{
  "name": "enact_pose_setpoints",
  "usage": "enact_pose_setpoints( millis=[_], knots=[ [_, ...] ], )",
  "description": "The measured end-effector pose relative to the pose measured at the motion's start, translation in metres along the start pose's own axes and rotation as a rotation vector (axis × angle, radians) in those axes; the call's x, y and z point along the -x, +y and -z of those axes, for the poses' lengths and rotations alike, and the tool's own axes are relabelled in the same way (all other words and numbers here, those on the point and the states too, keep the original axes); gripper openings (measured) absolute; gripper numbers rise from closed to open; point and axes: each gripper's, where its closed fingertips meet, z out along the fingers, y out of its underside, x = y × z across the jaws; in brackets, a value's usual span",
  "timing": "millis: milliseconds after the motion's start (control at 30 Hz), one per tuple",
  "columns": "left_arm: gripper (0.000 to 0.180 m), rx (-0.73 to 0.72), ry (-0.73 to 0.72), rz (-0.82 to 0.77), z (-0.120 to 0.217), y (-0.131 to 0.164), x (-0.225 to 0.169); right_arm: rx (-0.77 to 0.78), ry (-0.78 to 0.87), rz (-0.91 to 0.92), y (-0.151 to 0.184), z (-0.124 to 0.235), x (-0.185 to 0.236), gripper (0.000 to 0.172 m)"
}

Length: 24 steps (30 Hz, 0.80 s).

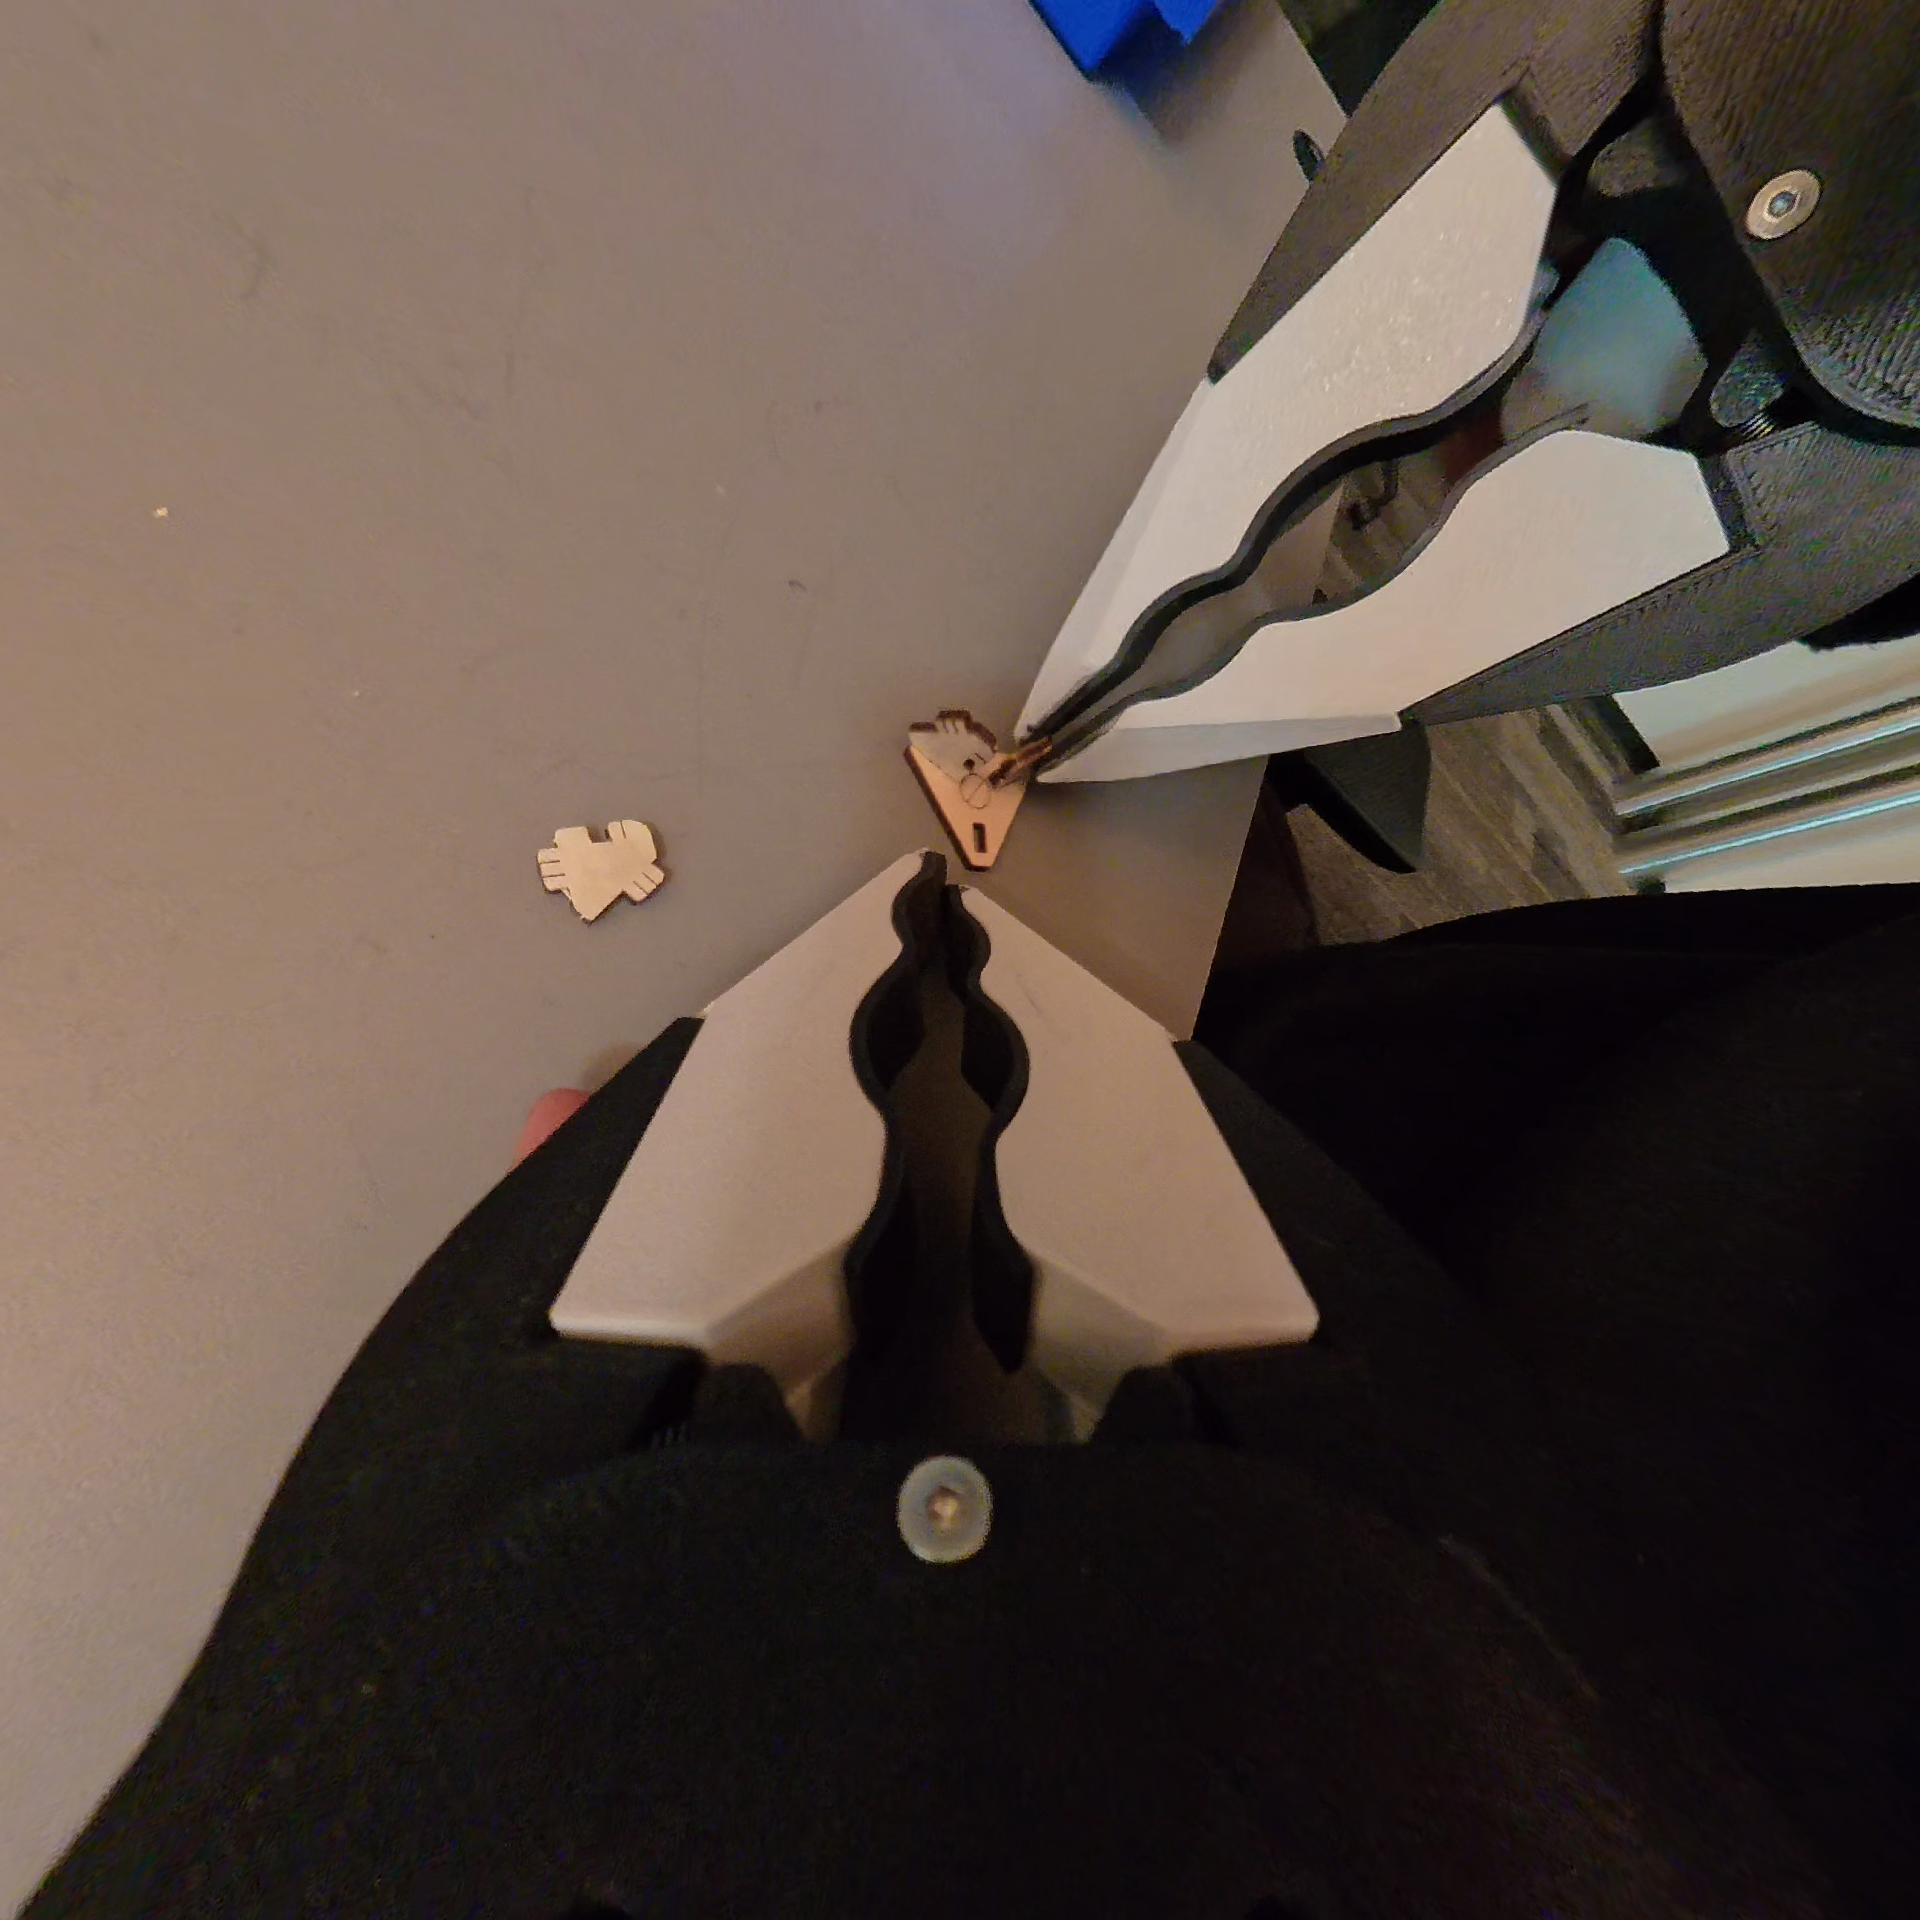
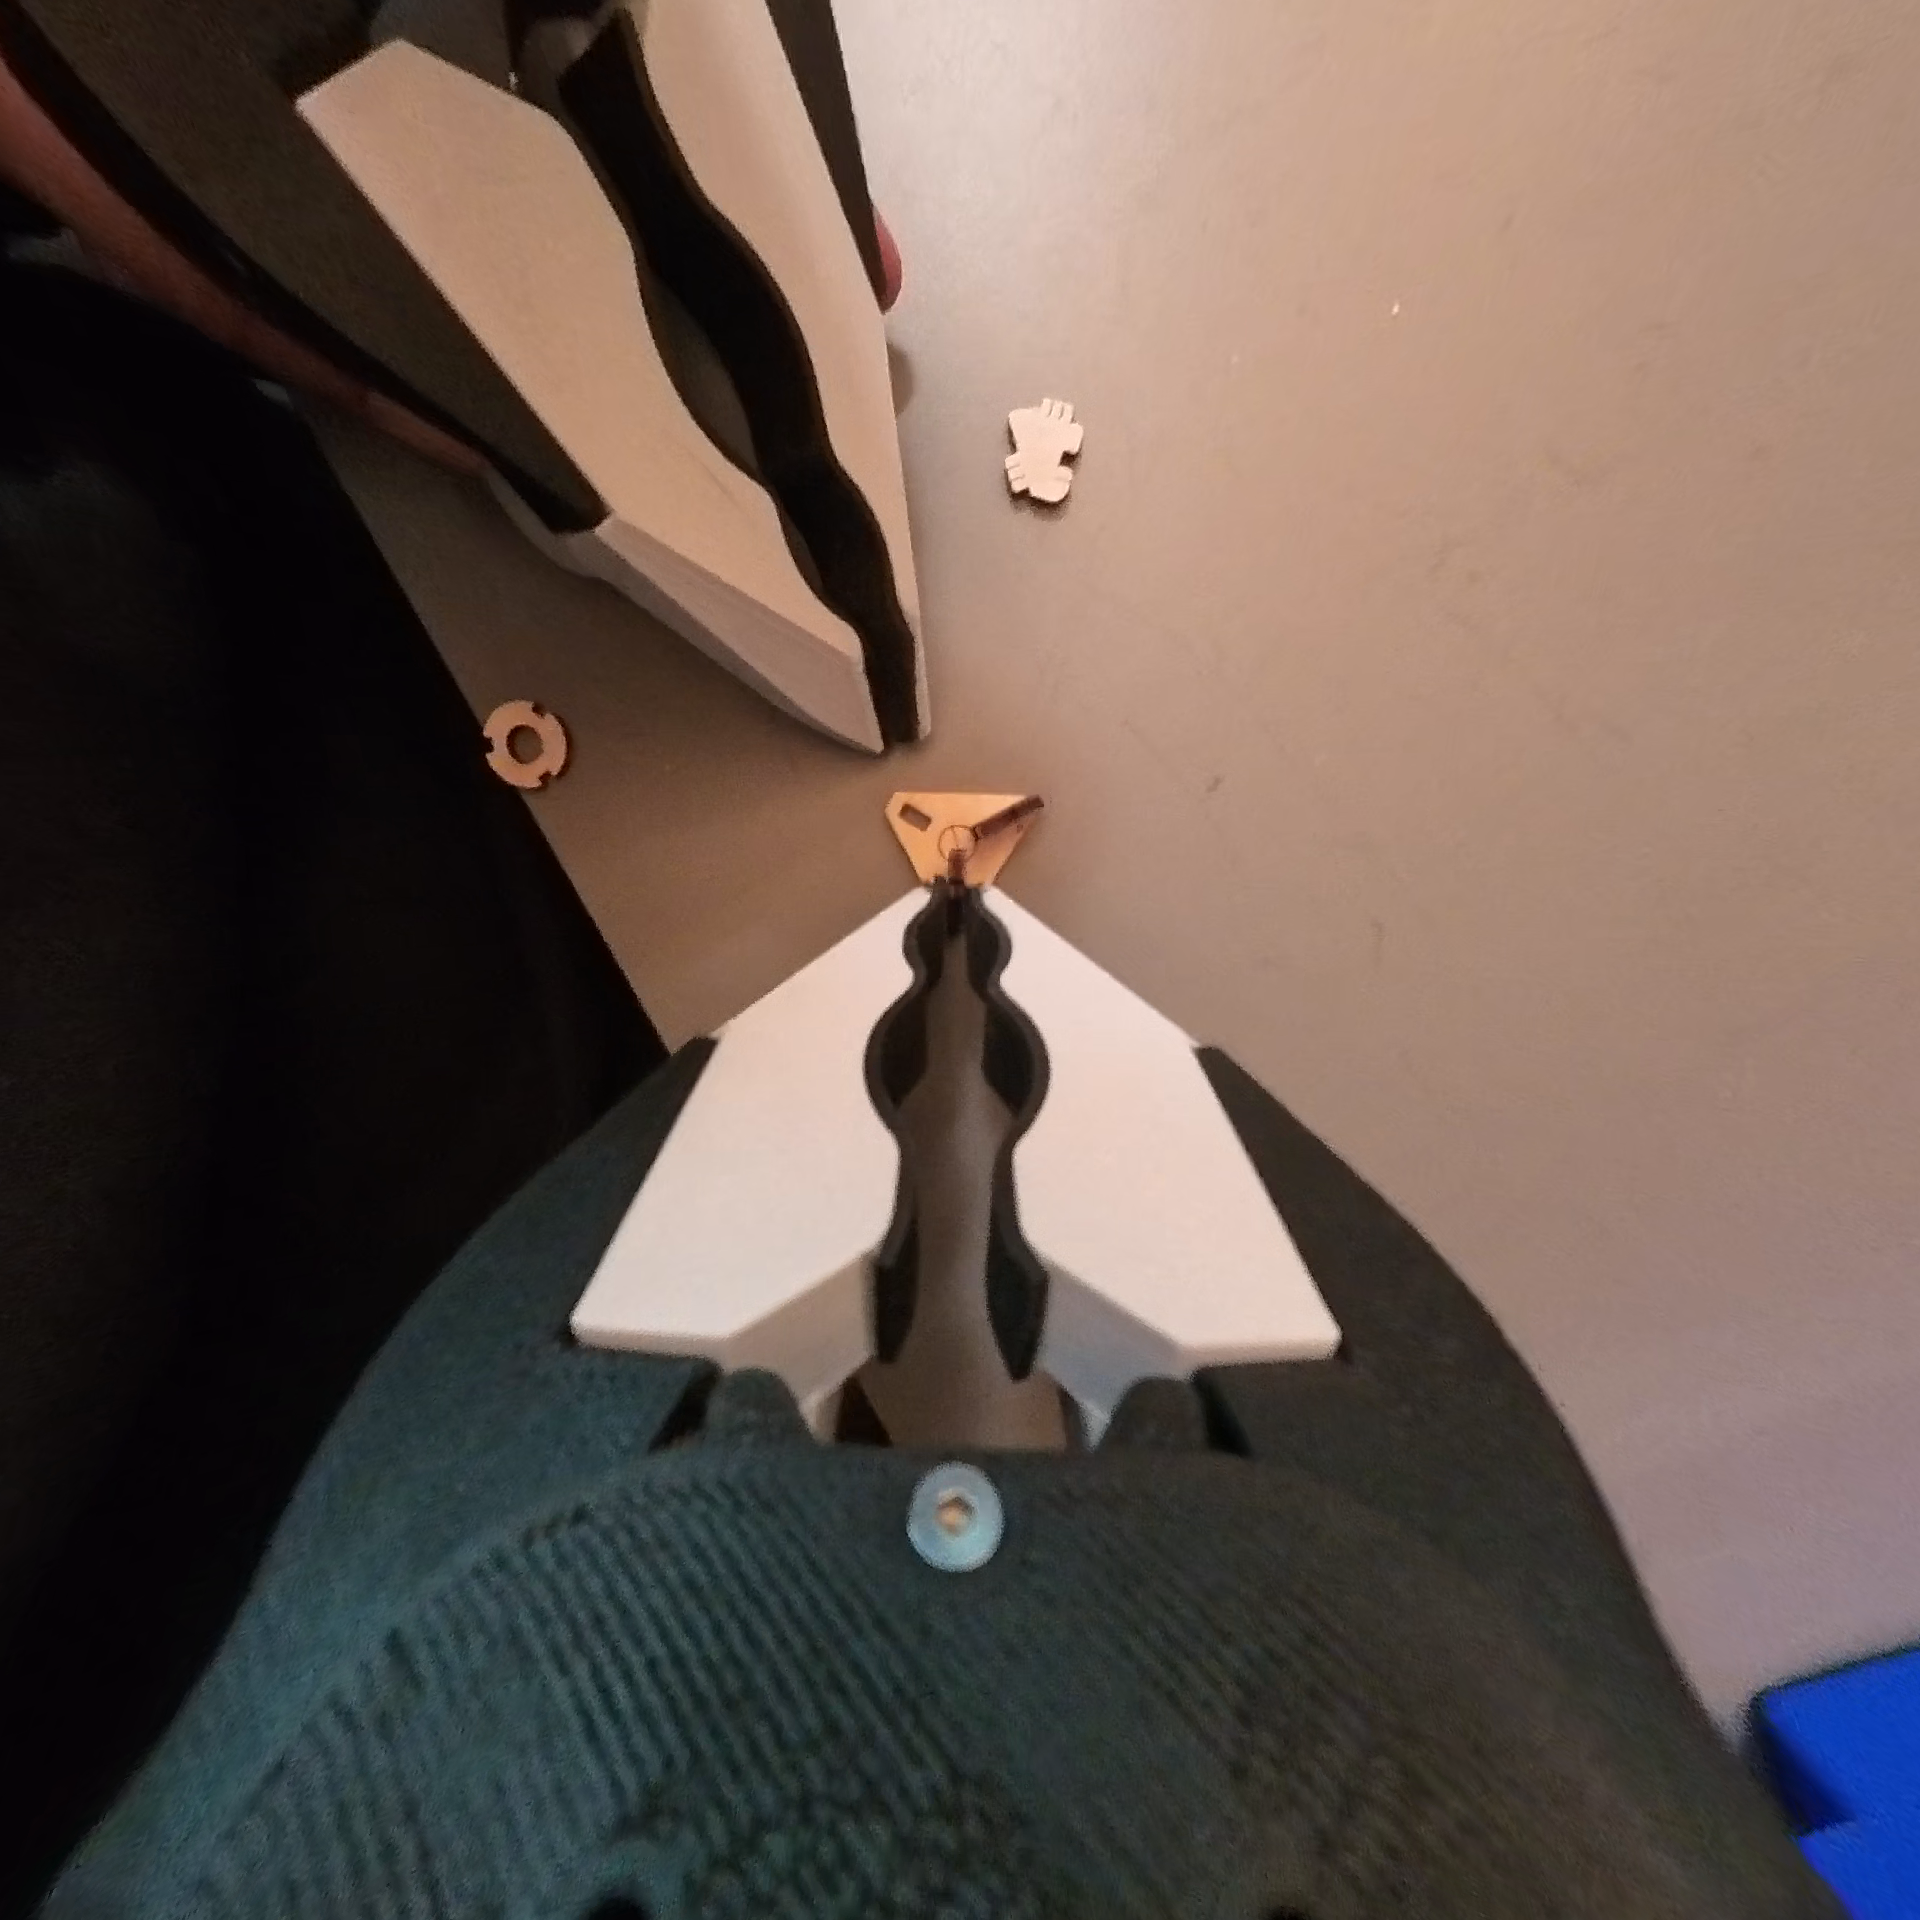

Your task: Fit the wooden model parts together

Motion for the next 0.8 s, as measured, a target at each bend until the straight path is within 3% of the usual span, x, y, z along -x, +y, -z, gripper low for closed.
enact_pose_setpoints(
  millis=[167, 333, 500, 800],
  knots=[
    [0.000, 0.000, 0.002, 0.001, 0.0000, 0.0000, -0.0002, 0.020, -0.018, -0.029, 0.0041, -0.0023, 0.0015, 0.001],
    [0.000, 0.001, 0.005, 0.001, 0.0000, 0.0010, -0.0013, -0.120, -0.062, -0.132, 0.0045, -0.0021, 0.0011, 0.002],
    [0.000, 0.001, 0.004, 0.000, -0.0001, 0.0011, -0.0014, -0.166, 0.037, -0.054, 0.0050, -0.0024, 0.0014, 0.003],
    [0.000, 0.000, 0.008, 0.004, 0.0000, 0.0015, -0.0020, -0.215, 0.094, -0.075, 0.0074, -0.0036, 0.0013, 0.002]
  ],
)
